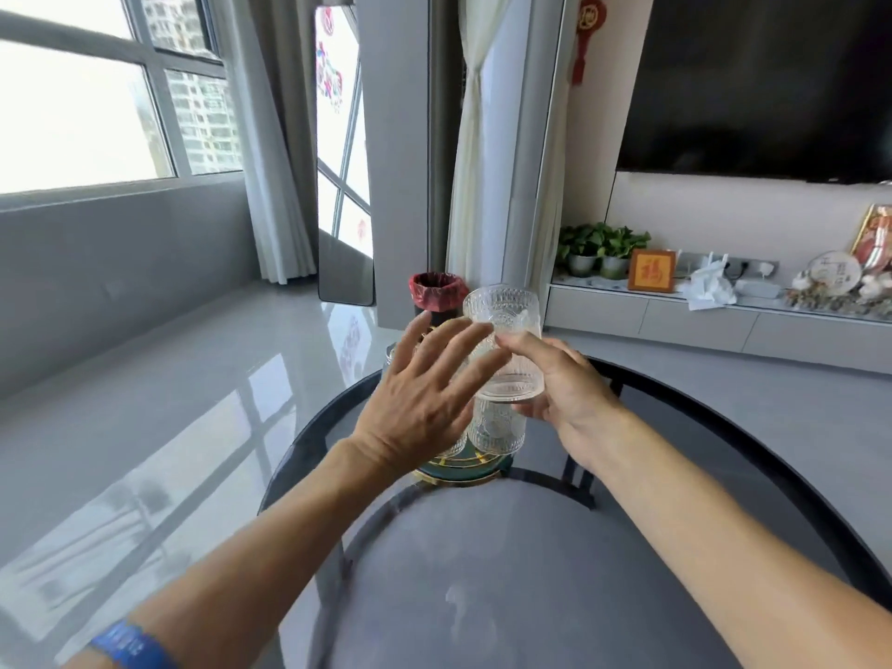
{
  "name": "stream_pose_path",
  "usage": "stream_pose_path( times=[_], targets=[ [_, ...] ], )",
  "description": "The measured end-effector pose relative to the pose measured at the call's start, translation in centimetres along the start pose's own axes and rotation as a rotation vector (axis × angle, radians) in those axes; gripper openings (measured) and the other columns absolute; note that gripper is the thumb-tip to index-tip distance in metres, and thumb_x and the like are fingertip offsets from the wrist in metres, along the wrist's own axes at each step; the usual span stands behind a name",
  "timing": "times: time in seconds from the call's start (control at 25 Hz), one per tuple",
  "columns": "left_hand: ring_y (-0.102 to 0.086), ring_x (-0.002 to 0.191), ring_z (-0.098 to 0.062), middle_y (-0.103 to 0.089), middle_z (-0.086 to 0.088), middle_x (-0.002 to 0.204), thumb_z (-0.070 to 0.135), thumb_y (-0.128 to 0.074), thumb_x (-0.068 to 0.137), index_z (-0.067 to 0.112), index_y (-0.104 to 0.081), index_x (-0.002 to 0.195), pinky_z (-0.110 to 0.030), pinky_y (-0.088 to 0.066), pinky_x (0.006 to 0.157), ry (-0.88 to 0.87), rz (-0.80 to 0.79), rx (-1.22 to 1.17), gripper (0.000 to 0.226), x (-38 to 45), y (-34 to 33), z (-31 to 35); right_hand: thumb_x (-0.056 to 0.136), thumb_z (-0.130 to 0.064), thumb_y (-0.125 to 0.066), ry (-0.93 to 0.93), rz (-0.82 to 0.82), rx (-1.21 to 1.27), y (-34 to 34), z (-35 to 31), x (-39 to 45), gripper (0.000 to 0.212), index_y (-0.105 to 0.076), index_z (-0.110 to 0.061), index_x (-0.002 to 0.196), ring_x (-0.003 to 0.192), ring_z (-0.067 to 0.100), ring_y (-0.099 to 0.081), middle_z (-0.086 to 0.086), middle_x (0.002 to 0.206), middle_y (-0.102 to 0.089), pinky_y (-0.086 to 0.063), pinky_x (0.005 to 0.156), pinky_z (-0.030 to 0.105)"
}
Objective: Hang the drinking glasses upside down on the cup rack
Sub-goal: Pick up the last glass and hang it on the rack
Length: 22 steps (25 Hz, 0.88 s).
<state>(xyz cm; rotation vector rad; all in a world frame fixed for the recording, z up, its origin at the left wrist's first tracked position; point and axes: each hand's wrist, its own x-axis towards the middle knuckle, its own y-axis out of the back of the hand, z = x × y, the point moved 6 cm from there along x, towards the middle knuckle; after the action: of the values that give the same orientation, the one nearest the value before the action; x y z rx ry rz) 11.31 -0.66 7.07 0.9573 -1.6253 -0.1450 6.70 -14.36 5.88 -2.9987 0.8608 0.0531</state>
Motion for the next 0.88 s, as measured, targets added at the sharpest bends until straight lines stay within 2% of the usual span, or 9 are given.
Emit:
stream_pose_path(
  times=[0.16,0.28,0.4,0.6,0.68,0.76,0.84,0.88],
  targets=[
    [-0.045,0.135,-0.035,-0.05,-0.015,0.146,0.021,-0.072,0.075,0.017,-0.037,0.139,-0.058,-0.023,0.114,-0.066,0.01,-0.018,0.073,1.0,0.7,-1.7,0.062,-0.062,-0.072,-0.067,-0.108,0.024,-1.9,-0.7,0.1,0.058,-0.07,-0.028,0.109,0.103,0.027,-0.065,0.002,0.117,-0.069,-0.047,0.072,0.037],
    [-0.047,0.134,-0.036,-0.052,-0.016,0.144,0.027,-0.065,0.084,0.015,-0.04,0.135,-0.055,-0.023,0.114,-0.135,0.042,-0.056,0.058,1.2,0.8,-2.5,0.062,-0.063,-0.069,-0.06,-0.096,-0.114,-1.7,-1.3,0.5,0.053,-0.071,-0.029,0.102,0.098,0.019,-0.064,0.001,0.107,-0.072,-0.049,0.074,0.037],
    [-0.05,0.132,-0.037,-0.056,-0.017,0.14,0.029,-0.066,0.084,0.014,-0.043,0.129,-0.055,-0.024,0.114,-0.154,0.044,-0.074,0.053,1.2,0.5,-2.9,0.061,-0.062,-0.068,-0.096,-0.126,-0.179,-1.6,-1.1,1.0,0.055,-0.07,-0.027,0.103,0.102,0.022,-0.063,0.007,0.108,-0.071,-0.047,0.08,0.04],
    [-0.054,0.127,-0.037,-0.06,-0.016,0.135,0.038,-0.068,0.082,0.013,-0.046,0.119,-0.054,-0.029,0.111,-0.169,0.066,-0.101,0.049,1.0,0.3,-3.2,0.075,-0.063,-0.054,-0.142,-0.283,-0.14,-2.1,-0.2,2.0,0.049,-0.07,-0.024,0.099,0.085,0.019,-0.06,0.008,0.093,-0.069,-0.044,0.078,0.04],
    [-0.056,0.124,-0.035,-0.061,-0.014,0.134,0.043,-0.075,0.073,0.013,-0.046,0.119,-0.054,-0.034,0.109,-0.096,0.061,-0.106,0.062,1.0,0.2,-3.9,0.085,-0.061,-0.045,-0.127,-0.304,-0.087,-2.2,0.1,2.5,0.052,-0.071,-0.019,0.101,0.079,0.018,-0.061,0.008,0.089,-0.07,-0.045,0.076,0.039],
    [-0.06,0.119,-0.032,-0.064,-0.012,0.129,0.046,-0.082,0.064,0.011,-0.049,0.12,-0.051,-0.038,0.106,0.082,0.092,-0.165,0.074,1.2,0.1,-5.5,0.093,-0.05,-0.043,-0.026,-0.177,-0.087,-1.6,-0.4,3.7,0.048,-0.069,-0.011,0.104,0.08,0.021,-0.064,0.012,0.094,-0.073,-0.048,0.077,0.04],
    [-0.062,0.107,-0.027,-0.068,-0.008,0.118,0.046,-0.086,0.059,0.009,-0.053,0.119,-0.043,-0.042,0.099,0.316,0.144,-0.253,0.078,1.3,-0.2,-7.7,0.095,-0.034,-0.044,0.192,0.001,-0.396,-1.0,-1.5,5.2,0.034,-0.064,-0.015,0.114,0.102,0.024,-0.063,0.011,0.118,-0.069,-0.048,0.09,0.043],
    [-0.061,0.101,-0.022,-0.069,-0.006,0.111,0.048,-0.087,0.058,0.009,-0.054,0.118,-0.039,-0.042,0.094,0.418,0.158,-0.295,0.078,1.3,-0.6,-8.7,0.095,-0.027,-0.043,0.303,0.014,-0.638,-1.4,-1.9,5.8,0.036,-0.057,-0.019,0.127,0.119,0.024,-0.055,0.007,0.134,-0.059,-0.042,0.1,0.041]
  ],
)
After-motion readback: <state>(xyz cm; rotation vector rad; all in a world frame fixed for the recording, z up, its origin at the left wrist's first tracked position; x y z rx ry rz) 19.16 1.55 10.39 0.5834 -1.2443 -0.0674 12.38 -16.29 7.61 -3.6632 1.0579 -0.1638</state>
